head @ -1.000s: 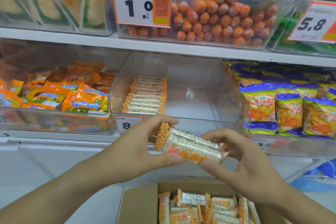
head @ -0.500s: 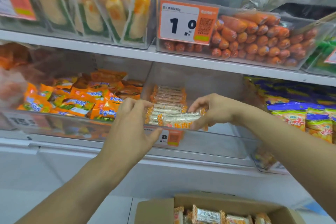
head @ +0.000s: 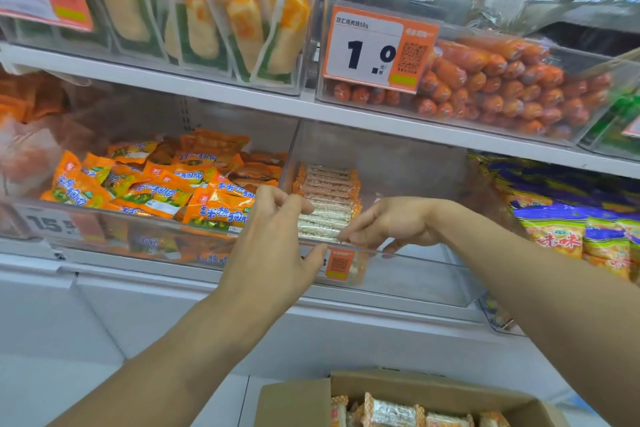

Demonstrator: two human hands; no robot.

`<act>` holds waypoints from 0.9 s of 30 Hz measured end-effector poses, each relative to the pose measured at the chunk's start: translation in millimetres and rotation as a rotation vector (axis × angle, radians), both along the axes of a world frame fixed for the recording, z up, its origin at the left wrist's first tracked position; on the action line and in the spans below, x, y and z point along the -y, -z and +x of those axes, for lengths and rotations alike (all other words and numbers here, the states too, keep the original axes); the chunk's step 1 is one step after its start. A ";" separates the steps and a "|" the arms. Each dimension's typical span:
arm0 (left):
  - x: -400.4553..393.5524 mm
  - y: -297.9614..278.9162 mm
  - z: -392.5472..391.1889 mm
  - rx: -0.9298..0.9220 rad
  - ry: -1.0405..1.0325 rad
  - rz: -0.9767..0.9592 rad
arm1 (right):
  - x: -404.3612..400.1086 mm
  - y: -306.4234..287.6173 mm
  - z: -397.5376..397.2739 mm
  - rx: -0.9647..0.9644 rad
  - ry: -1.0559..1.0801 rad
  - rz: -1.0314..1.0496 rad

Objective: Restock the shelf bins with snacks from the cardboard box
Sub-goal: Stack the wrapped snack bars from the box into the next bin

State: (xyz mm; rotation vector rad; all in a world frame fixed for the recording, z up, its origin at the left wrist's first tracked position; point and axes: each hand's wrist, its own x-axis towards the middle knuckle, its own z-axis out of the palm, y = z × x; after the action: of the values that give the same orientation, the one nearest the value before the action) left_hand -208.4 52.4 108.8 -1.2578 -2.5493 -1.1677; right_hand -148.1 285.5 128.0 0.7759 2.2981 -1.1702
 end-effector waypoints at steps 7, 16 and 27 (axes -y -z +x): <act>-2.1 0.5 -1.2 -0.023 0.008 -0.015 | -1.2 3.1 -2.1 -0.036 0.202 0.173; -15.5 18.0 -0.3 -0.157 0.018 -0.119 | 20.6 1.9 -6.4 -0.015 0.250 0.091; -46.0 48.5 72.1 0.055 0.375 0.214 | 67.8 43.9 163.2 -1.016 0.532 0.553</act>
State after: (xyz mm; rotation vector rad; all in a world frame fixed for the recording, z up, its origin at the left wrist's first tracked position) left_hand -136.3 98.4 60.3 -1.7137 -2.2028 -1.5123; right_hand 15.1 217.6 84.0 1.2421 3.4983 -1.3511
